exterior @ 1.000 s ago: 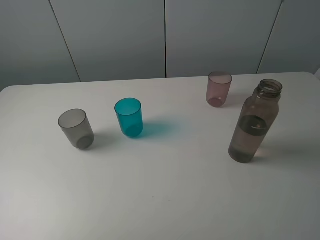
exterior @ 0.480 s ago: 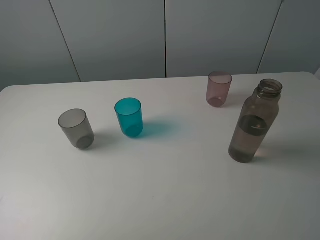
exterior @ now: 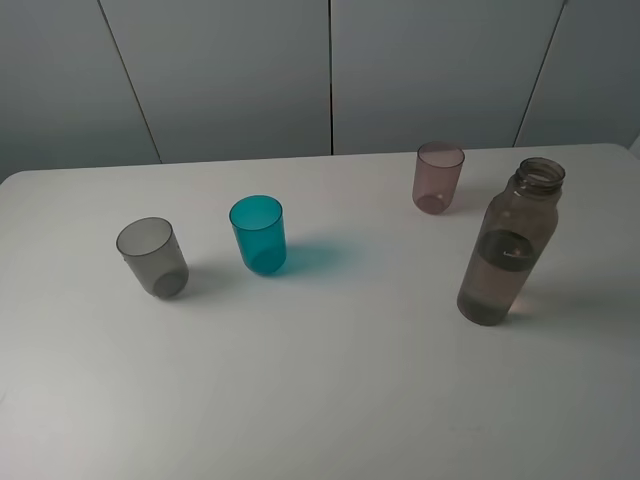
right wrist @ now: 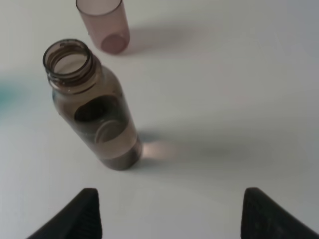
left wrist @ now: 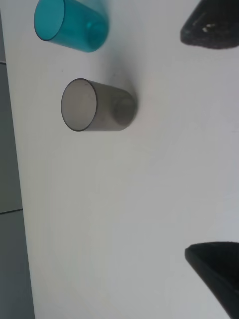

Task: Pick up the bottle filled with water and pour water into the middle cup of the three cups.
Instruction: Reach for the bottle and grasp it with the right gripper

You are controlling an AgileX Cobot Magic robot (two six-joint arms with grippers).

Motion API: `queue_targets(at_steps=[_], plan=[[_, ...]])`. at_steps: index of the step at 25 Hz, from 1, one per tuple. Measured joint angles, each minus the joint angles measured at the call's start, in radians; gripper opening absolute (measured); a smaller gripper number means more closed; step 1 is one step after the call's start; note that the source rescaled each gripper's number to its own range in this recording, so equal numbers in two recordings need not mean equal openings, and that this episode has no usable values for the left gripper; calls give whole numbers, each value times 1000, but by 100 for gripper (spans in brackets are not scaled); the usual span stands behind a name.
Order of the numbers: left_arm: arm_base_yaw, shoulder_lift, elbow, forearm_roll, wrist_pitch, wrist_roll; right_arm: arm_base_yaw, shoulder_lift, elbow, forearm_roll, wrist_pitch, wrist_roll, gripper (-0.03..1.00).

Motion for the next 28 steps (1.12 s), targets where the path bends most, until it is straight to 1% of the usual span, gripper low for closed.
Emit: queue_targets(at_steps=[4, 9, 14, 24, 26, 28], plan=[[0, 0, 0, 0, 0, 0, 0, 116, 0, 51, -17, -2, 0], [0, 0, 0, 0, 0, 0, 0, 172, 52, 119, -131, -2, 0], [0, 0, 0, 0, 0, 0, 0, 193, 136, 143, -226, -4, 0], [0, 0, 0, 0, 0, 0, 2, 322, 227, 182, -352, -29, 0], [0, 0, 0, 0, 0, 0, 22, 339, 249, 184, -394, -34, 0], [0, 0, 0, 0, 0, 0, 71, 348, 288, 184, -465, -36, 0]])
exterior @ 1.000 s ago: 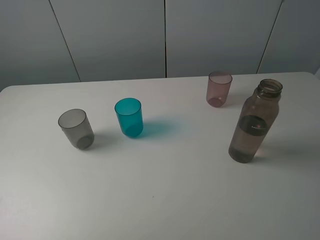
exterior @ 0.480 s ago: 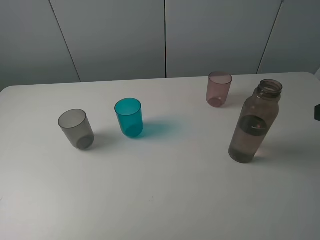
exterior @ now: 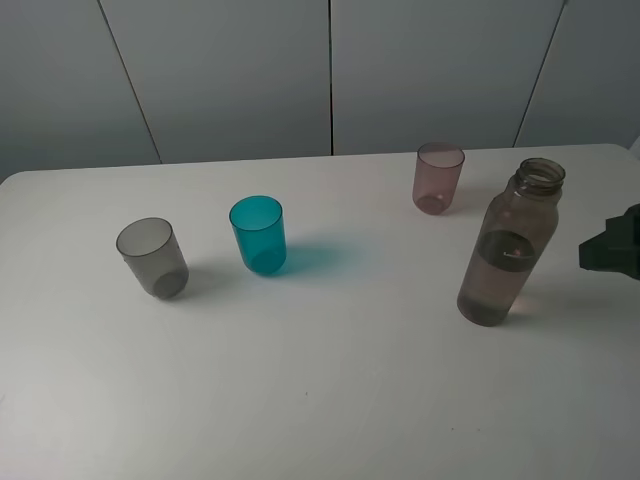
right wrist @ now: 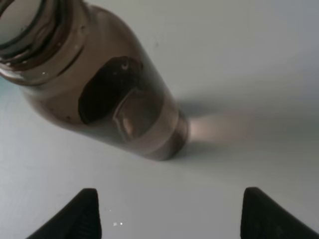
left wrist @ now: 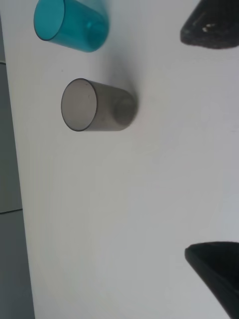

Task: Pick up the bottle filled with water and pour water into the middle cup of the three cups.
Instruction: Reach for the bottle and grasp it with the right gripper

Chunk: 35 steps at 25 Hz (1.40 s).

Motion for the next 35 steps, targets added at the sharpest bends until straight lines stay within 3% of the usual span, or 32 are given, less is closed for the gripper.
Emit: queue_targets(at_steps=[7, 9, 12, 14, 17, 27, 35], plan=[[0, 0, 0, 0, 0, 0, 177, 15, 101, 4, -180, 19, 1], [0, 0, 0, 0, 0, 0, 192, 32, 107, -3, -194, 19, 15], [0, 0, 0, 0, 0, 0, 195, 54, 111, -9, -202, 3, 53], [0, 0, 0, 0, 0, 0, 197, 72, 121, -9, -222, -4, 72], [0, 0, 0, 0, 0, 0, 197, 88, 154, -9, -282, -9, 86], [0, 0, 0, 0, 0, 0, 197, 90, 215, 18, -475, 5, 88], [0, 0, 0, 0, 0, 0, 197, 206, 235, 51, -555, 11, 88]])
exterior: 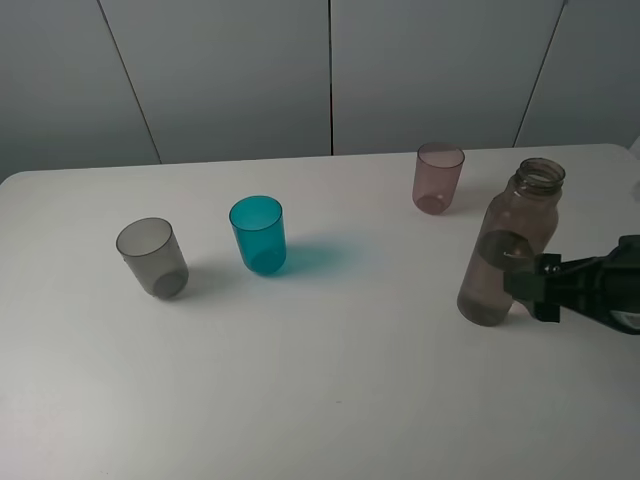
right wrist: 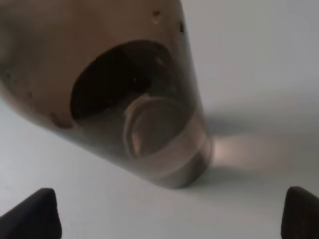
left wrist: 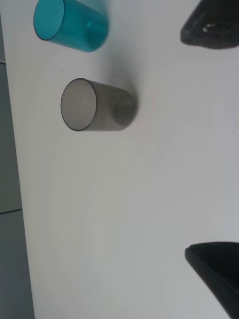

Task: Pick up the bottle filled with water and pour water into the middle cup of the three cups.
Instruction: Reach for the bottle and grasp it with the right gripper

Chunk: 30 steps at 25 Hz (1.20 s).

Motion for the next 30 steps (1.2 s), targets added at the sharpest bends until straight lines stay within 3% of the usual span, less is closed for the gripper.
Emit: queue_targets(at_steps=[10, 17, 28, 30], plan=[[0, 0, 0, 0, 0, 2, 4, 109, 5, 16, -101, 0, 88], [0, 0, 0, 0, 0, 6, 160, 114, 37, 16, -218, -2, 88], [0, 0, 0, 0, 0, 4, 170, 186, 81, -28, -320, -19, 88], [0, 0, 0, 0, 0, 4, 170, 237, 81, -28, -365, -26, 94]])
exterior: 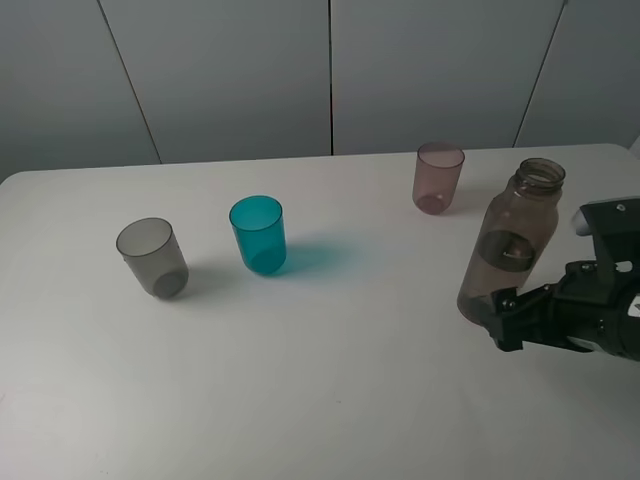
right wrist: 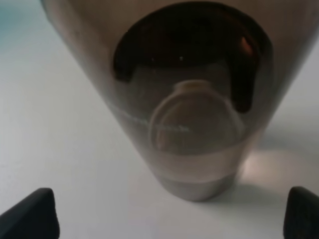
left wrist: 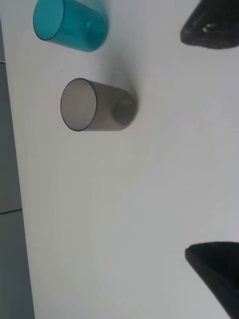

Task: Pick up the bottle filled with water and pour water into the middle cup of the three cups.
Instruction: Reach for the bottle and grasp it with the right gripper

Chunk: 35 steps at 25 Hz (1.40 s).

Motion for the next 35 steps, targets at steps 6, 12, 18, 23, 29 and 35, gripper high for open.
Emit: queue_targets(at_steps=[6, 12, 18, 23, 29, 35], plan=[[0, 0, 0, 0, 0, 0, 0, 119, 0, 14, -132, -4, 99], [0, 0, 0, 0, 0, 0, 0, 206, 7, 55, -262, -4, 100], [0, 0, 0, 0, 0, 0, 0, 219, 43, 97, -361, -9, 100], [0, 0, 0, 0, 0, 0, 0, 221, 66, 86, -406, 6, 100], [0, 0, 0, 0, 0, 0, 0, 221, 67, 36, -461, 40, 100], [0, 0, 0, 0, 0, 0, 0, 221, 67, -18, -497, 61, 100]])
